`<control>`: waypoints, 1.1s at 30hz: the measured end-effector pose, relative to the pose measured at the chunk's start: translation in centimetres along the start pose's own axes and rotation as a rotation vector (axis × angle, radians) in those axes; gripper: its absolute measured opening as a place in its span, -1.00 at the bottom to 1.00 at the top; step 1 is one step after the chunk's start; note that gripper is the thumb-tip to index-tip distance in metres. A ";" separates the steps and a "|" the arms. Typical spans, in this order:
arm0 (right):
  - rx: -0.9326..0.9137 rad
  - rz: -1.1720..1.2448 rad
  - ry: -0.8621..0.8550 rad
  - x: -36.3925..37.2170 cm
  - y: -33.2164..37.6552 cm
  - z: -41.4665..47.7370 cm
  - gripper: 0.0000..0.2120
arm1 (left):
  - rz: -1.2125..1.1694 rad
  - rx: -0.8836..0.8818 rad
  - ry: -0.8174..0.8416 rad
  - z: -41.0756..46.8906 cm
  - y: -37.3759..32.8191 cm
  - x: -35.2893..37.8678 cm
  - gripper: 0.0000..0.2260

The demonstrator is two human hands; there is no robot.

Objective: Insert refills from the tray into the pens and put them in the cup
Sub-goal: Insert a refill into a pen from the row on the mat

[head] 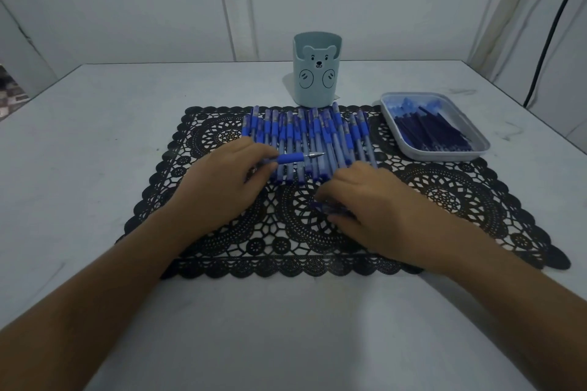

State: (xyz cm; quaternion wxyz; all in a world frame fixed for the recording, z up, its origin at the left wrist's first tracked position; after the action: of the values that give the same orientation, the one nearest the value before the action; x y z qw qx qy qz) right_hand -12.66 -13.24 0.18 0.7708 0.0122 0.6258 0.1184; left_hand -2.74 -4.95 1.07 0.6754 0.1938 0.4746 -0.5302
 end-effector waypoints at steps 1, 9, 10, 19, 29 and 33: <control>0.007 -0.010 0.010 0.1 -0.2 0.0 -0.71 | -0.018 -0.007 0.003 0.0 0.0 0.0 -0.61; 0.321 0.292 -0.316 -3.3 -4.0 0.0 -0.70 | -0.038 0.130 0.028 -0.2 -2.9 0.0 -0.67; 0.328 0.309 -0.252 -2.6 -4.1 0.1 -0.71 | -0.029 0.151 0.033 -0.3 -3.3 0.0 -0.68; 0.244 0.558 -0.115 -1.0 -3.6 0.2 -0.81 | -0.311 0.037 0.250 -0.4 -2.5 1.0 -0.83; 0.179 0.519 -0.363 -2.5 -2.9 0.1 -0.73 | -0.328 -0.043 0.263 -0.6 -2.8 0.6 -0.83; 0.301 0.639 -0.386 -1.9 -3.4 0.1 -0.66 | 0.071 0.143 0.068 -0.6 -5.4 -0.7 -0.63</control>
State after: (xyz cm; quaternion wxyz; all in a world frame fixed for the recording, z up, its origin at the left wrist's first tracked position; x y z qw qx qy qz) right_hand -12.33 -16.91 1.46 0.7881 0.3408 0.4448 0.2547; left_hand -7.83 -6.08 2.69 0.6616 0.2760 0.4509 -0.5317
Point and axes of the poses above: each hand's wrist, its own z-axis towards the middle knuckle, its own x-axis out of the palm, y = z × x, the point moved 9 cm from there along z, towards the middle knuckle, and after that the axes turned 1 degree about -y, right-handed, at the moved point
